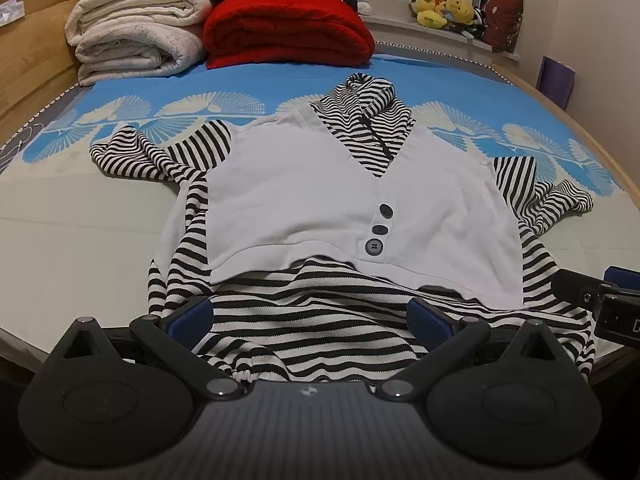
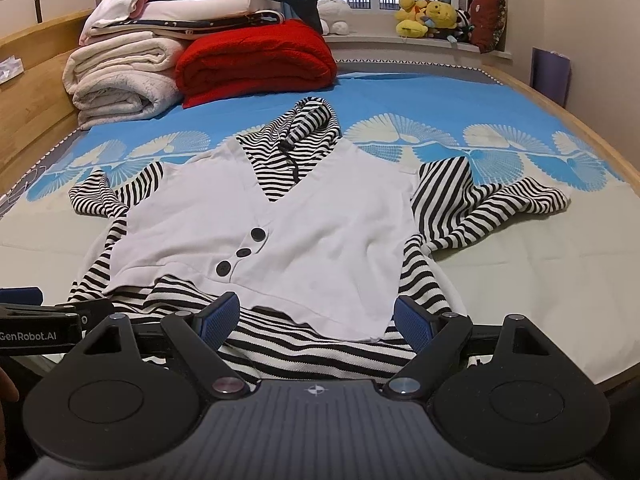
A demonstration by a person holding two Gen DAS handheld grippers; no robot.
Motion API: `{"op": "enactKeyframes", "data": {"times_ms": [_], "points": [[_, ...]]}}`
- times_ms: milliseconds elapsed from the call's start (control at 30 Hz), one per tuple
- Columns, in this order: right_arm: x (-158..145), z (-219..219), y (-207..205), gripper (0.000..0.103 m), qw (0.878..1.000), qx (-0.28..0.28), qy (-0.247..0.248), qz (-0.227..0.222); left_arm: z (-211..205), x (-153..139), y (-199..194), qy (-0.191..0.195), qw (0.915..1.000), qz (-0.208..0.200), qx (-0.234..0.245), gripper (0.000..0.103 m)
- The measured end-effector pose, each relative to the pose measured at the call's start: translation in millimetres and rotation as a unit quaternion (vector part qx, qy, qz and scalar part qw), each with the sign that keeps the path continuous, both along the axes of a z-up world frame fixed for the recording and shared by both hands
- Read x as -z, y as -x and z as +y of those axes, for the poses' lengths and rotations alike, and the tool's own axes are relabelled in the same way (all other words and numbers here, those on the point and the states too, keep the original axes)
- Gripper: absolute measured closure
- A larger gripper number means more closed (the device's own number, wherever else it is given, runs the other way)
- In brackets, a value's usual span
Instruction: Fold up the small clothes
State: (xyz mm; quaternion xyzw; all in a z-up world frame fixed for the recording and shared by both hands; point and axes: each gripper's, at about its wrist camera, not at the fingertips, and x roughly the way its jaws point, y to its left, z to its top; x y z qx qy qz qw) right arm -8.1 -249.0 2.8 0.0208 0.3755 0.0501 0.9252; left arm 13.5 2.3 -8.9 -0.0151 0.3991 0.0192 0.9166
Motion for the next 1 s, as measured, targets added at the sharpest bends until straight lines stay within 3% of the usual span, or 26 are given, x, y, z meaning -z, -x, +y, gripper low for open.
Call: {"op": "enactKeyframes", "data": {"times_ms": [1000], "points": [[3.1, 6.7, -0.3, 0.018, 1.000, -0.009, 0.009, 0.007, 0.7, 1.5, 0.4, -0.001, 1.0000, 0.003, 0.000, 0.000]]}}
